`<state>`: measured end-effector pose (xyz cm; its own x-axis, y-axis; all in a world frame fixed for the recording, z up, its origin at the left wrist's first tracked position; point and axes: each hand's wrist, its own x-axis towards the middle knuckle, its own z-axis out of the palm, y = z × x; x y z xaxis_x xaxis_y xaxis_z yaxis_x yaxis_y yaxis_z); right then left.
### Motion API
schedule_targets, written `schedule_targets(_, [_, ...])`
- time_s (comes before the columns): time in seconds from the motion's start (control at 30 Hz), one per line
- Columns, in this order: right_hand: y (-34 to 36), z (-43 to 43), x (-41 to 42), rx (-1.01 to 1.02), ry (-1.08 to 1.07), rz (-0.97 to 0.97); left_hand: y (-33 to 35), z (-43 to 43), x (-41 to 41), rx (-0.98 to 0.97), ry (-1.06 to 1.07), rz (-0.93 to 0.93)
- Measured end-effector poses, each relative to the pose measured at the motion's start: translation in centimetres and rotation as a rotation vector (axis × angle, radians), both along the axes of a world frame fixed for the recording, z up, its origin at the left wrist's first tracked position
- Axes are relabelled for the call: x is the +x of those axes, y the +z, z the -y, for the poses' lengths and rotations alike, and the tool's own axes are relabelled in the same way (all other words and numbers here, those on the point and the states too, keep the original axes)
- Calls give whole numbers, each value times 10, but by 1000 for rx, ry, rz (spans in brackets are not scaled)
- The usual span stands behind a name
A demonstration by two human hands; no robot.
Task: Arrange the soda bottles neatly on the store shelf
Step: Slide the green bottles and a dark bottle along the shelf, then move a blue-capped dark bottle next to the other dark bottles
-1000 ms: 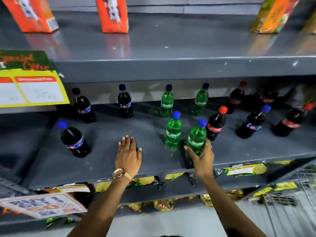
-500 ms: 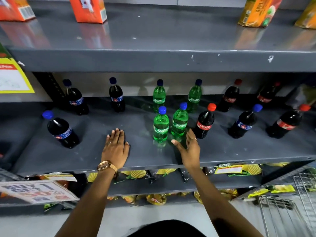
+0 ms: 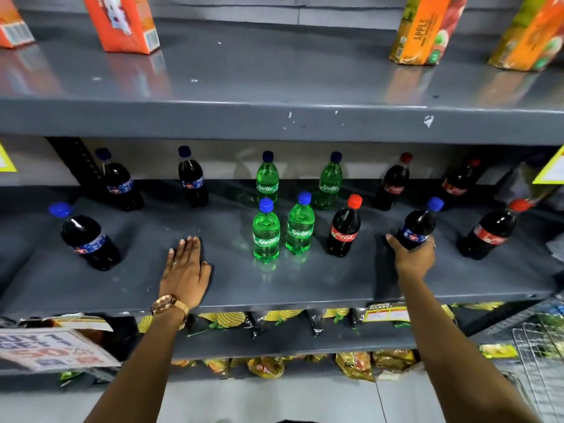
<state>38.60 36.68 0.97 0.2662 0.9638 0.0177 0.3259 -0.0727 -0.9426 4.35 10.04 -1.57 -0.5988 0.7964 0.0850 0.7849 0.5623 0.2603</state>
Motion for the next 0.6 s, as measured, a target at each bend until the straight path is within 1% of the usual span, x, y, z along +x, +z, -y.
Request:
schedule_targets(0.1, [-3, 11, 4, 17, -8, 22, 1, 0, 1, -5, -4, 3])
schedule_targets(0.23, [-1, 59, 1, 69, 46, 34, 1, 1, 1, -4, -14, 7])
schedule_targets(0.37, [-5, 119, -18, 108, 215, 48, 3, 2, -2, -6, -40, 34])
schedule_targets(0.47, [-7, 160, -48, 88, 373, 4, 5, 12, -9, -5, -102, 65])
schedule_targets(0.6, [-13, 202, -104, 62, 594, 16, 4, 35, -25, -3, -142, 25])
